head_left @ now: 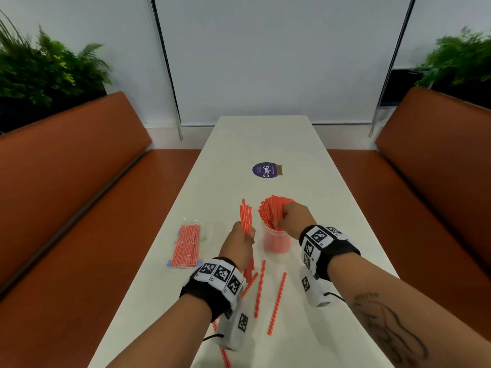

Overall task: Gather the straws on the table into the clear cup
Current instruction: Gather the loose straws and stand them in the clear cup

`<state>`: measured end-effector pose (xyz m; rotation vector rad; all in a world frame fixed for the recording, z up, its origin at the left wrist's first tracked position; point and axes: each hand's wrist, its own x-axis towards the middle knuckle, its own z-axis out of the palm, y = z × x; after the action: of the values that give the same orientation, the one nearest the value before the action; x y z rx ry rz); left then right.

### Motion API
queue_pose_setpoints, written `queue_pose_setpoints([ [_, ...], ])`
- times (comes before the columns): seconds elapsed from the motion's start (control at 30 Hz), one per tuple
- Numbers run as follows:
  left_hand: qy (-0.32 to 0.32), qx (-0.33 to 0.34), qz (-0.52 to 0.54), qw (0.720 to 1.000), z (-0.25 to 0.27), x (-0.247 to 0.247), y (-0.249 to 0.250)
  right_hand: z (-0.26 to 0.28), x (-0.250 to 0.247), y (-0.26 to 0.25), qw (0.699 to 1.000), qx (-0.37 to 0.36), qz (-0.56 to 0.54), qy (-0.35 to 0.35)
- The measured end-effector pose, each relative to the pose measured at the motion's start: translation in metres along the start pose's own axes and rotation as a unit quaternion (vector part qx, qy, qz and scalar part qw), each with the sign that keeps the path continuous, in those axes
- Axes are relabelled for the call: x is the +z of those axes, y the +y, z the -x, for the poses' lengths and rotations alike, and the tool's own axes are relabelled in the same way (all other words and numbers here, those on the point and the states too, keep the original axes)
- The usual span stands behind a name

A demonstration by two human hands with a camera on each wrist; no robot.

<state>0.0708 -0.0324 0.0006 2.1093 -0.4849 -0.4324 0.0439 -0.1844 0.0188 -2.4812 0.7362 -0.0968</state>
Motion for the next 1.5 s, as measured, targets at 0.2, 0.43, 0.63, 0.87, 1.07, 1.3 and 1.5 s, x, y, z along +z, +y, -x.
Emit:
queue_pose_setpoints([
  [0.2,0.033,0.057,0.005,0.998,-0.015,-0.001,0.025,0.006,-0.006,0.009,0.984,0.017,-0.124,0.126],
  [0.43,0.124,0.126,0.076,0.981,-0.040,0.010,0.076,0.014,-0.009,0.035,0.972,0.033,-0.157,0.170],
  [0.63,0.063,0.067,-0.028,0.995,-0.051,0.043,0.064,0.019,-0.003,0.054,0.978,0.054,-0.144,0.140],
  [0.87,0.055,0.058,-0.154,0.985,-0.059,0.034,0.066,0.015,-0.007,0.056,0.986,0.038,-0.112,0.116],
  [1.07,0.160,0.162,-0.076,0.971,-0.054,0.014,0.034,0.009,-0.009,0.040,0.989,-0.073,-0.017,0.130],
  [1.3,0.024,0.185,-0.203,0.961,-0.055,0.033,0.007,0.001,0.012,0.032,0.979,-0.181,0.089,0.039],
  [1.5,0.009,0.236,-0.299,0.925,-0.068,0.024,0.013,-0.008,0.010,0.033,0.978,-0.186,0.054,0.076],
])
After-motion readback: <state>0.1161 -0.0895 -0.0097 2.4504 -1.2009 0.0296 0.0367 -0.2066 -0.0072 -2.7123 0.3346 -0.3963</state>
